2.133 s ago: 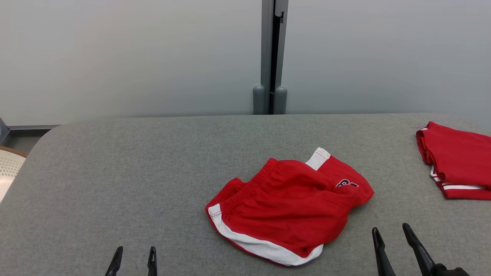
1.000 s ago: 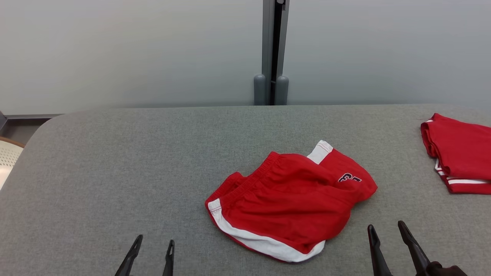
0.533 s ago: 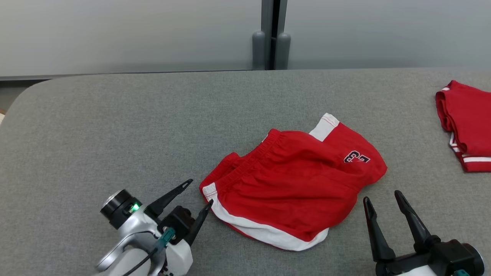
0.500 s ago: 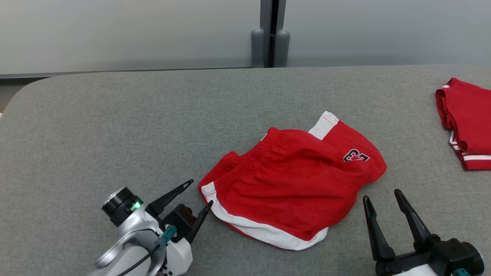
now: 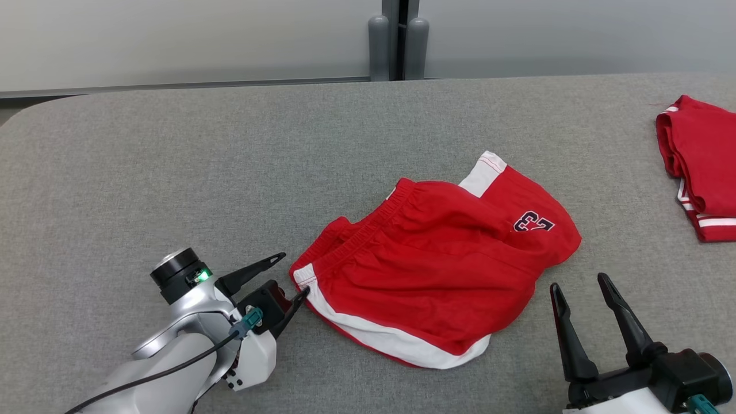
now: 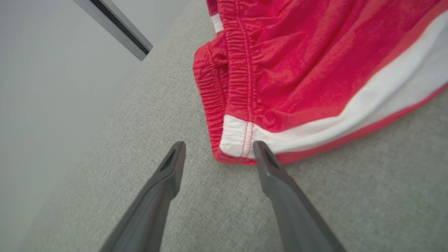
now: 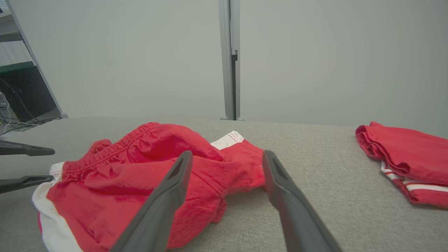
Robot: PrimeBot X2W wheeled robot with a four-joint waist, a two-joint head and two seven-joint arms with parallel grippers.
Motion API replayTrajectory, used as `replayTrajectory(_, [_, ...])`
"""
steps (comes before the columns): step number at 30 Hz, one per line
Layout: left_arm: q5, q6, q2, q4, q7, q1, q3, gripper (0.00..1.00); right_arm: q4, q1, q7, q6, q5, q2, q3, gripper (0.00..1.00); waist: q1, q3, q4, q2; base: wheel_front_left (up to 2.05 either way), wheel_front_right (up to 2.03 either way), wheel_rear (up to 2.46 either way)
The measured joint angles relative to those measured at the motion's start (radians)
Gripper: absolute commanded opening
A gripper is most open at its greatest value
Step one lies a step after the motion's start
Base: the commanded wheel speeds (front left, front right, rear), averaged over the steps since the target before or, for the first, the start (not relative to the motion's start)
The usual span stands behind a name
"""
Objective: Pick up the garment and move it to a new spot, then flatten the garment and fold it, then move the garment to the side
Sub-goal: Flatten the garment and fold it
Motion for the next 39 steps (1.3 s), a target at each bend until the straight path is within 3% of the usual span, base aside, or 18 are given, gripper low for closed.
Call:
replayTrajectory(4, [-0.027, 0.000, -0.001, 0.026, -0.003, -0.032, -0.064, 1.00, 0.000, -0.005, 0.000, 0.000, 0.000, 0.001, 0.002, 1.00, 0.0000, 0.009, 0.000, 0.0000, 0.00, 0.00, 0.00])
replayTrajectory(7, [-0.051, 0.000, 0.000, 0.039, -0.007, -0.053, -0.103, 0.93, 0.000, -0.009, 0.000, 0.000, -0.001, 0.000, 0.003, 1.00, 0.0000, 0.013, -0.003, 0.0000, 0.00, 0.00, 0.00])
replayTrajectory(10, [-0.072, 0.000, 0.000, 0.052, -0.011, -0.069, -0.137, 0.67, 0.000, -0.011, 0.000, 0.000, -0.001, -0.003, 0.001, 1.00, 0.0000, 0.013, -0.006, 0.0000, 0.00, 0.00, 0.00])
replayTrajectory(11, [-0.078, 0.000, 0.000, 0.054, -0.013, -0.074, -0.147, 0.49, 0.000, -0.011, 0.000, 0.000, -0.001, -0.003, 0.001, 1.00, 0.0000, 0.013, -0.008, 0.0000, 0.00, 0.00, 0.00])
replayTrajectory(12, [-0.083, 0.000, 0.000, 0.056, -0.015, -0.077, -0.159, 0.45, 0.000, -0.011, 0.000, 0.000, -0.001, -0.003, 0.000, 1.00, 0.0000, 0.012, -0.009, 0.0000, 0.00, 0.00, 0.00])
replayTrajectory(14, [-0.096, 0.000, 0.001, 0.060, -0.019, -0.081, -0.180, 0.22, 0.000, -0.011, 0.000, 0.000, -0.001, -0.003, 0.000, 1.00, 0.0000, 0.009, -0.011, 0.0000, 0.00, 0.00, 0.00])
replayTrajectory(15, [-0.102, 0.000, 0.002, 0.062, -0.019, -0.086, -0.192, 0.05, 0.000, -0.011, 0.000, 0.000, -0.001, -0.003, 0.000, 1.00, 0.0000, 0.008, -0.012, 0.0000, 0.00, 0.00, 0.00])
replayTrajectory(16, [-0.106, 0.000, 0.003, 0.063, -0.020, -0.090, -0.201, 0.00, 0.000, -0.011, 0.000, 0.000, -0.001, -0.003, -0.001, 1.00, 0.0000, 0.007, -0.013, 0.0000, 0.00, 0.00, 0.00])
replayTrajectory(23, [-0.190, 0.000, 0.009, 0.046, -0.022, -0.095, -0.246, 0.00, 0.008, -0.009, 0.000, 0.000, 0.002, -0.006, 0.011, 1.00, 0.0000, 0.004, -0.012, 0.0000, 0.00, 0.00, 0.00])
replayTrajectory(24, [-0.274, 0.000, 0.014, 0.008, -0.025, -0.092, -0.253, 0.00, 0.018, -0.001, 0.000, 0.000, 0.012, -0.016, 0.028, 1.00, 0.0000, 0.004, -0.011, 0.0000, 0.00, 0.00, 0.00])
replayTrajectory(26, [-0.312, 0.000, 0.020, -0.013, -0.026, -0.092, -0.256, 0.00, 0.022, 0.002, 0.000, 0.000, 0.020, -0.022, 0.035, 1.00, 0.0000, 0.005, -0.010, 0.0000, 0.00, 0.00, 0.00])
replayTrajectory(30, [-0.435, 0.000, 0.081, -0.107, -0.029, -0.113, -0.252, 0.00, 0.031, 0.012, 0.000, 0.000, 0.033, -0.059, 0.058, 1.00, 0.0000, 0.019, -0.005, 0.0000, 0.00, 0.00, 0.00])
replayTrajectory(35, [-0.552, 0.000, 0.151, -0.194, -0.036, -0.153, -0.174, 0.00, 0.053, 0.014, 0.000, 0.000, 0.055, -0.098, 0.105, 1.00, 0.0000, 0.049, -0.005, 0.0000, 0.00, 0.00, 0.00])
replayTrajectory(39, [-0.621, 0.000, 0.185, -0.236, -0.039, -0.169, -0.133, 0.00, 0.098, -0.012, 0.000, 0.000, 0.120, -0.125, 0.205, 1.00, 0.0000, 0.073, -0.007, 0.0000, 0.00, 0.00, 0.00])
